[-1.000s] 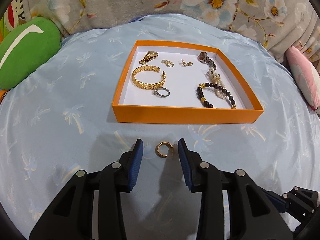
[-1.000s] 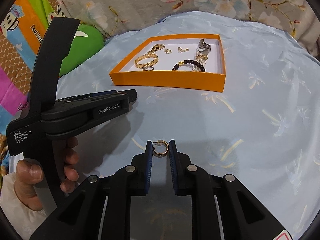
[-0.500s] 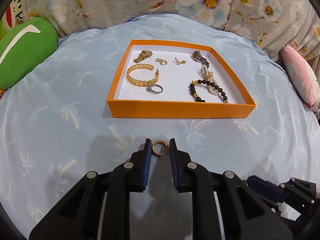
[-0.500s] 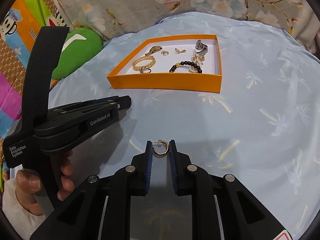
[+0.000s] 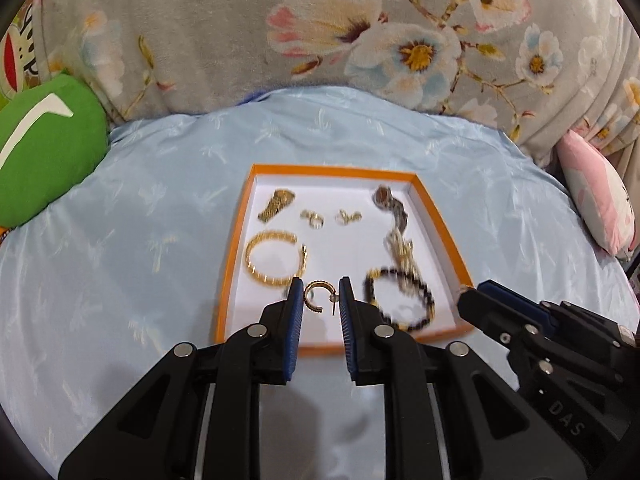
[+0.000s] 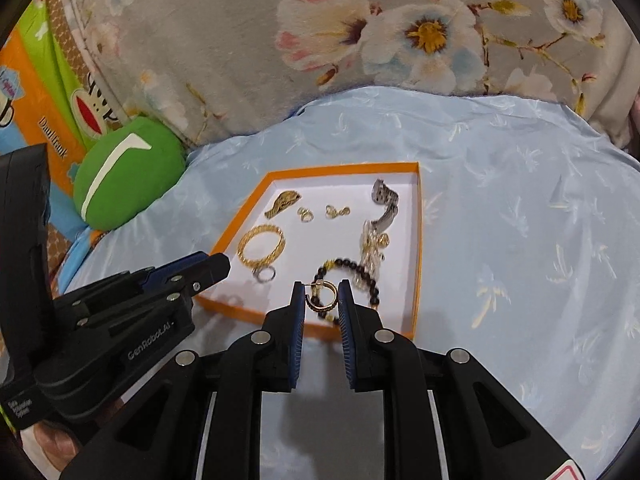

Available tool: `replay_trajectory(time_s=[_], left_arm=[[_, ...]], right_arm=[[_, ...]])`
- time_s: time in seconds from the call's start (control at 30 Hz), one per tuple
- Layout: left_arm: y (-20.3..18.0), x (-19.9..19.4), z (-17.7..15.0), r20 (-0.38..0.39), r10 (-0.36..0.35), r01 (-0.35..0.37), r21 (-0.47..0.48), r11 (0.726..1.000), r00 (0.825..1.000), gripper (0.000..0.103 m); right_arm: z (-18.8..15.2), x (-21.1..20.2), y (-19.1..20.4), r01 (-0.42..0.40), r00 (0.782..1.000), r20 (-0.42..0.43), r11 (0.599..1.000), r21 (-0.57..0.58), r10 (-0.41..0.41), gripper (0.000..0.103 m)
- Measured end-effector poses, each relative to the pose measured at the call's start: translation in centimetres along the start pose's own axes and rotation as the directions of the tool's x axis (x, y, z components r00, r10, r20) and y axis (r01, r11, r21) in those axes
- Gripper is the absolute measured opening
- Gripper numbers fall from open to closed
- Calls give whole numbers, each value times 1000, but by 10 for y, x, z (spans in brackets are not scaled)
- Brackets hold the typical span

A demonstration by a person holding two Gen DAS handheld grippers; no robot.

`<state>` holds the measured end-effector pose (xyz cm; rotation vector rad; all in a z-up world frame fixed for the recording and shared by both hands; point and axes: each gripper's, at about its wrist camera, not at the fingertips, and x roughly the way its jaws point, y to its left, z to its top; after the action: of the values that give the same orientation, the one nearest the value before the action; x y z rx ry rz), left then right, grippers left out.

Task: Organize jewelry
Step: 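Carry the gold hoop earring into the box and open the right tool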

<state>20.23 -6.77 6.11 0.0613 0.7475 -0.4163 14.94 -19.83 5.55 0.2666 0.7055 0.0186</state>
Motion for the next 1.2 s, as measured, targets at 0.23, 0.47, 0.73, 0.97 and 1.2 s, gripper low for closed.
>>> replay_trajectory(time_s=[0.23, 0.47, 0.73, 0.97, 1.2], left_arm=[[-4, 47, 25, -16, 5, -5, 7, 1000, 1000, 17], [7, 76, 22, -38, 0, 1, 14, 1000, 999, 17], [8, 89, 13, -66, -6, 8, 32, 999, 998, 18], [8, 91, 11, -81, -13, 16, 36, 999, 997, 18], [8, 93, 11, -88, -8, 12, 41, 999, 996, 17]], right_arm=[[32, 45, -10, 18, 1000, -2, 998, 53, -18, 17], [37, 85, -15, 10, 999, -51, 998, 63, -7, 17], [39, 102, -11, 9, 997, -77, 999, 39, -6, 17], [36, 108, -11, 15, 997, -80, 999, 31, -12, 17], [35, 112, -11, 5, 997, -80, 999, 32, -3, 17]])
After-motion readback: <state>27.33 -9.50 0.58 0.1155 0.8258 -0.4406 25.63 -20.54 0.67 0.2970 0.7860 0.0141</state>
